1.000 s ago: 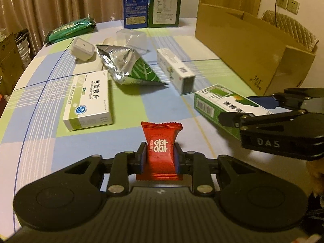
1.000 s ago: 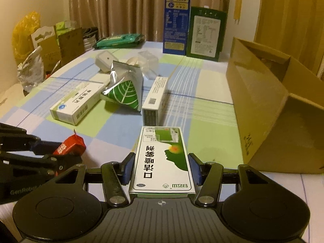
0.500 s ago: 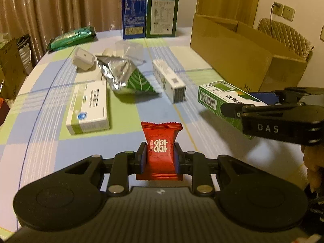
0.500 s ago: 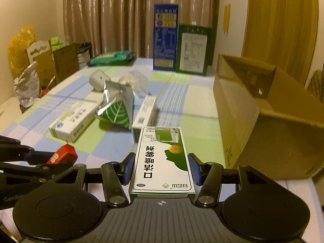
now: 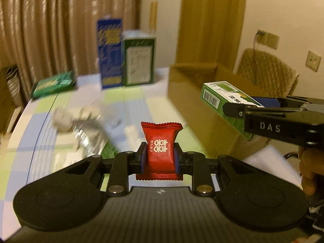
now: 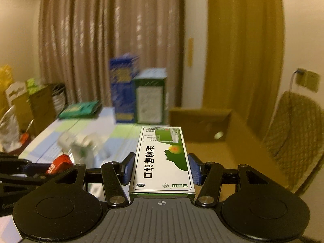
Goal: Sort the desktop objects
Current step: 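Carry both items to the cardboard box and open the left tool to drop the candy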
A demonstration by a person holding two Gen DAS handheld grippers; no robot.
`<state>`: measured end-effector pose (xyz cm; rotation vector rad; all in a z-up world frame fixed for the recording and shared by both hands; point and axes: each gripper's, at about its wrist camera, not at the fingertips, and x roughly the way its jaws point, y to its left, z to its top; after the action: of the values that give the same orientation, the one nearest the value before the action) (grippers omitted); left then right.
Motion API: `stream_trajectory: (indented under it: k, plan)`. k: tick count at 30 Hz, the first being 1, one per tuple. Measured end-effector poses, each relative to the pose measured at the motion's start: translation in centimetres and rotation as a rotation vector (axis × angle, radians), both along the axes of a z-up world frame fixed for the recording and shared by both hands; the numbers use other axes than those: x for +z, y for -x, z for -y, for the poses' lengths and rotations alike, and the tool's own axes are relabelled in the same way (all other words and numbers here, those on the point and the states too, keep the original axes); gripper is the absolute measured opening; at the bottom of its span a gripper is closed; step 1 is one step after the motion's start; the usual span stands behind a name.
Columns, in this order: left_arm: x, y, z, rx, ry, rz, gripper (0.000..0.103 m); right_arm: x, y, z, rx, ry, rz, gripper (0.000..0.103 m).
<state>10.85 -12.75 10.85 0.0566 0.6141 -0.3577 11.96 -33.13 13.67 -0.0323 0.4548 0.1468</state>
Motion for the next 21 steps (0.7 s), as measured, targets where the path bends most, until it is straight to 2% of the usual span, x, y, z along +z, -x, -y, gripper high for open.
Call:
stream_trajectory:
  k: [4, 9, 15, 21]
  plan:
    - [2.1, -1.6, 4.0, -0.054, 0.022, 0.027, 0.021, 1.6, -1.3, 3.6, -0.048, 0.004, 0.015, 0.052]
    - [2.9, -3.8, 8.8, -0.113, 0.032, 0.031, 0.021, 1.3, -2.8, 7.7, -0.083, 0.012, -0.011, 0.052]
    - [1.8, -6.7, 13.3, -0.168, 0.032, 0.005, 0.021, 0.0, -4.1, 10.7, -0.112, -0.003, -0.038, 0.052]
    - [0.0, -8.6, 15.8, -0.211, 0.017, -0.016, 0.021, -1.0, -5.4, 11.9, -0.116, -0.009, -0.050, 0.052]
